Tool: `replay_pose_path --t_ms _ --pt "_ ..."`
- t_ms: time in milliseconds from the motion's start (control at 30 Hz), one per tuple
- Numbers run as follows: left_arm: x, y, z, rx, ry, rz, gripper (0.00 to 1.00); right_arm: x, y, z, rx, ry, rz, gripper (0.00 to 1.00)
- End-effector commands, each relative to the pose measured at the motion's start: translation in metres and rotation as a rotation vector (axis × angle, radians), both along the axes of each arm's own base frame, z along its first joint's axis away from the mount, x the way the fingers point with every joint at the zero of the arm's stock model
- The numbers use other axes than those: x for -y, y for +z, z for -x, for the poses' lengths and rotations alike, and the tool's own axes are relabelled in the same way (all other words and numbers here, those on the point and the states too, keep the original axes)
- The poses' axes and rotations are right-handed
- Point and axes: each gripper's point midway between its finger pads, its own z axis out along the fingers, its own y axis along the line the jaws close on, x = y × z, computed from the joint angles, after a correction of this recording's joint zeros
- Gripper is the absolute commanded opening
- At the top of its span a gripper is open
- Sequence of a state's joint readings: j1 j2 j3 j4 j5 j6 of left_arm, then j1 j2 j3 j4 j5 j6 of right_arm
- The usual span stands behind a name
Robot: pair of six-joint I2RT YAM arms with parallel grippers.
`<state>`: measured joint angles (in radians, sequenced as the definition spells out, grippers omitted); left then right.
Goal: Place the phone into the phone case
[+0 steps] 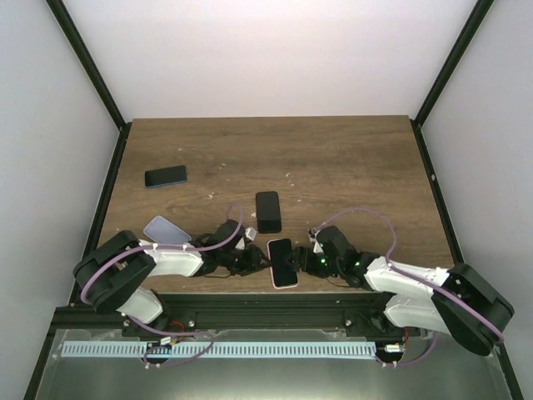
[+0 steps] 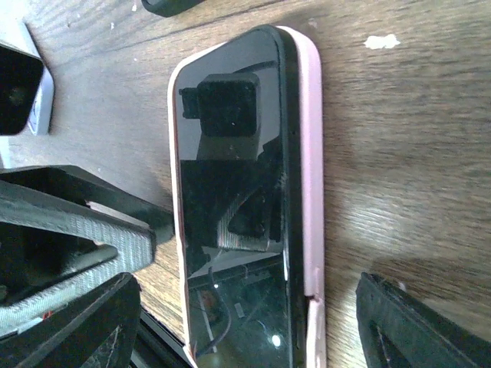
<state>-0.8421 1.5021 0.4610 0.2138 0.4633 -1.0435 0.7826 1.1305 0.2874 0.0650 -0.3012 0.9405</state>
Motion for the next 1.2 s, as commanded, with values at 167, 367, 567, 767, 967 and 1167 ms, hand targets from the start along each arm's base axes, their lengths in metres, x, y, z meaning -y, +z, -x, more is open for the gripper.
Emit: replay_pose_path --t_ms 167,367,567,767,967,1167 --pt "0.002 -0.007 0.005 -0.018 -0.025 0.019 0.31 -0.013 -0.005 -0.009 -0.039 -0.033 -0.032 0.79" --pt "0.005 -0.011 0.005 -0.029 -0.025 0.039 0.30 -0.025 -0.008 -0.006 -0.095 -0.024 -0.079 0.79" --pt "0.000 -0.016 0.006 -0.022 -0.028 0.002 0.27 -0.038 0.003 -0.004 -0.093 0.020 -0.155 0.77" --pt "-0.012 -0.015 0.007 0.013 -0.023 -0.029 0.16 -0.051 0.026 0.005 -0.054 0.113 -0.283 0.74" --pt "-0.021 -0.017 0.012 0.032 -0.012 -0.034 0.23 -0.063 0.042 0.011 -0.059 0.177 -0.377 0.75" --pt "-0.023 -0.025 0.018 0.011 -0.013 -0.011 0.30 -0.068 0.051 0.012 -0.054 0.196 -0.428 0.76"
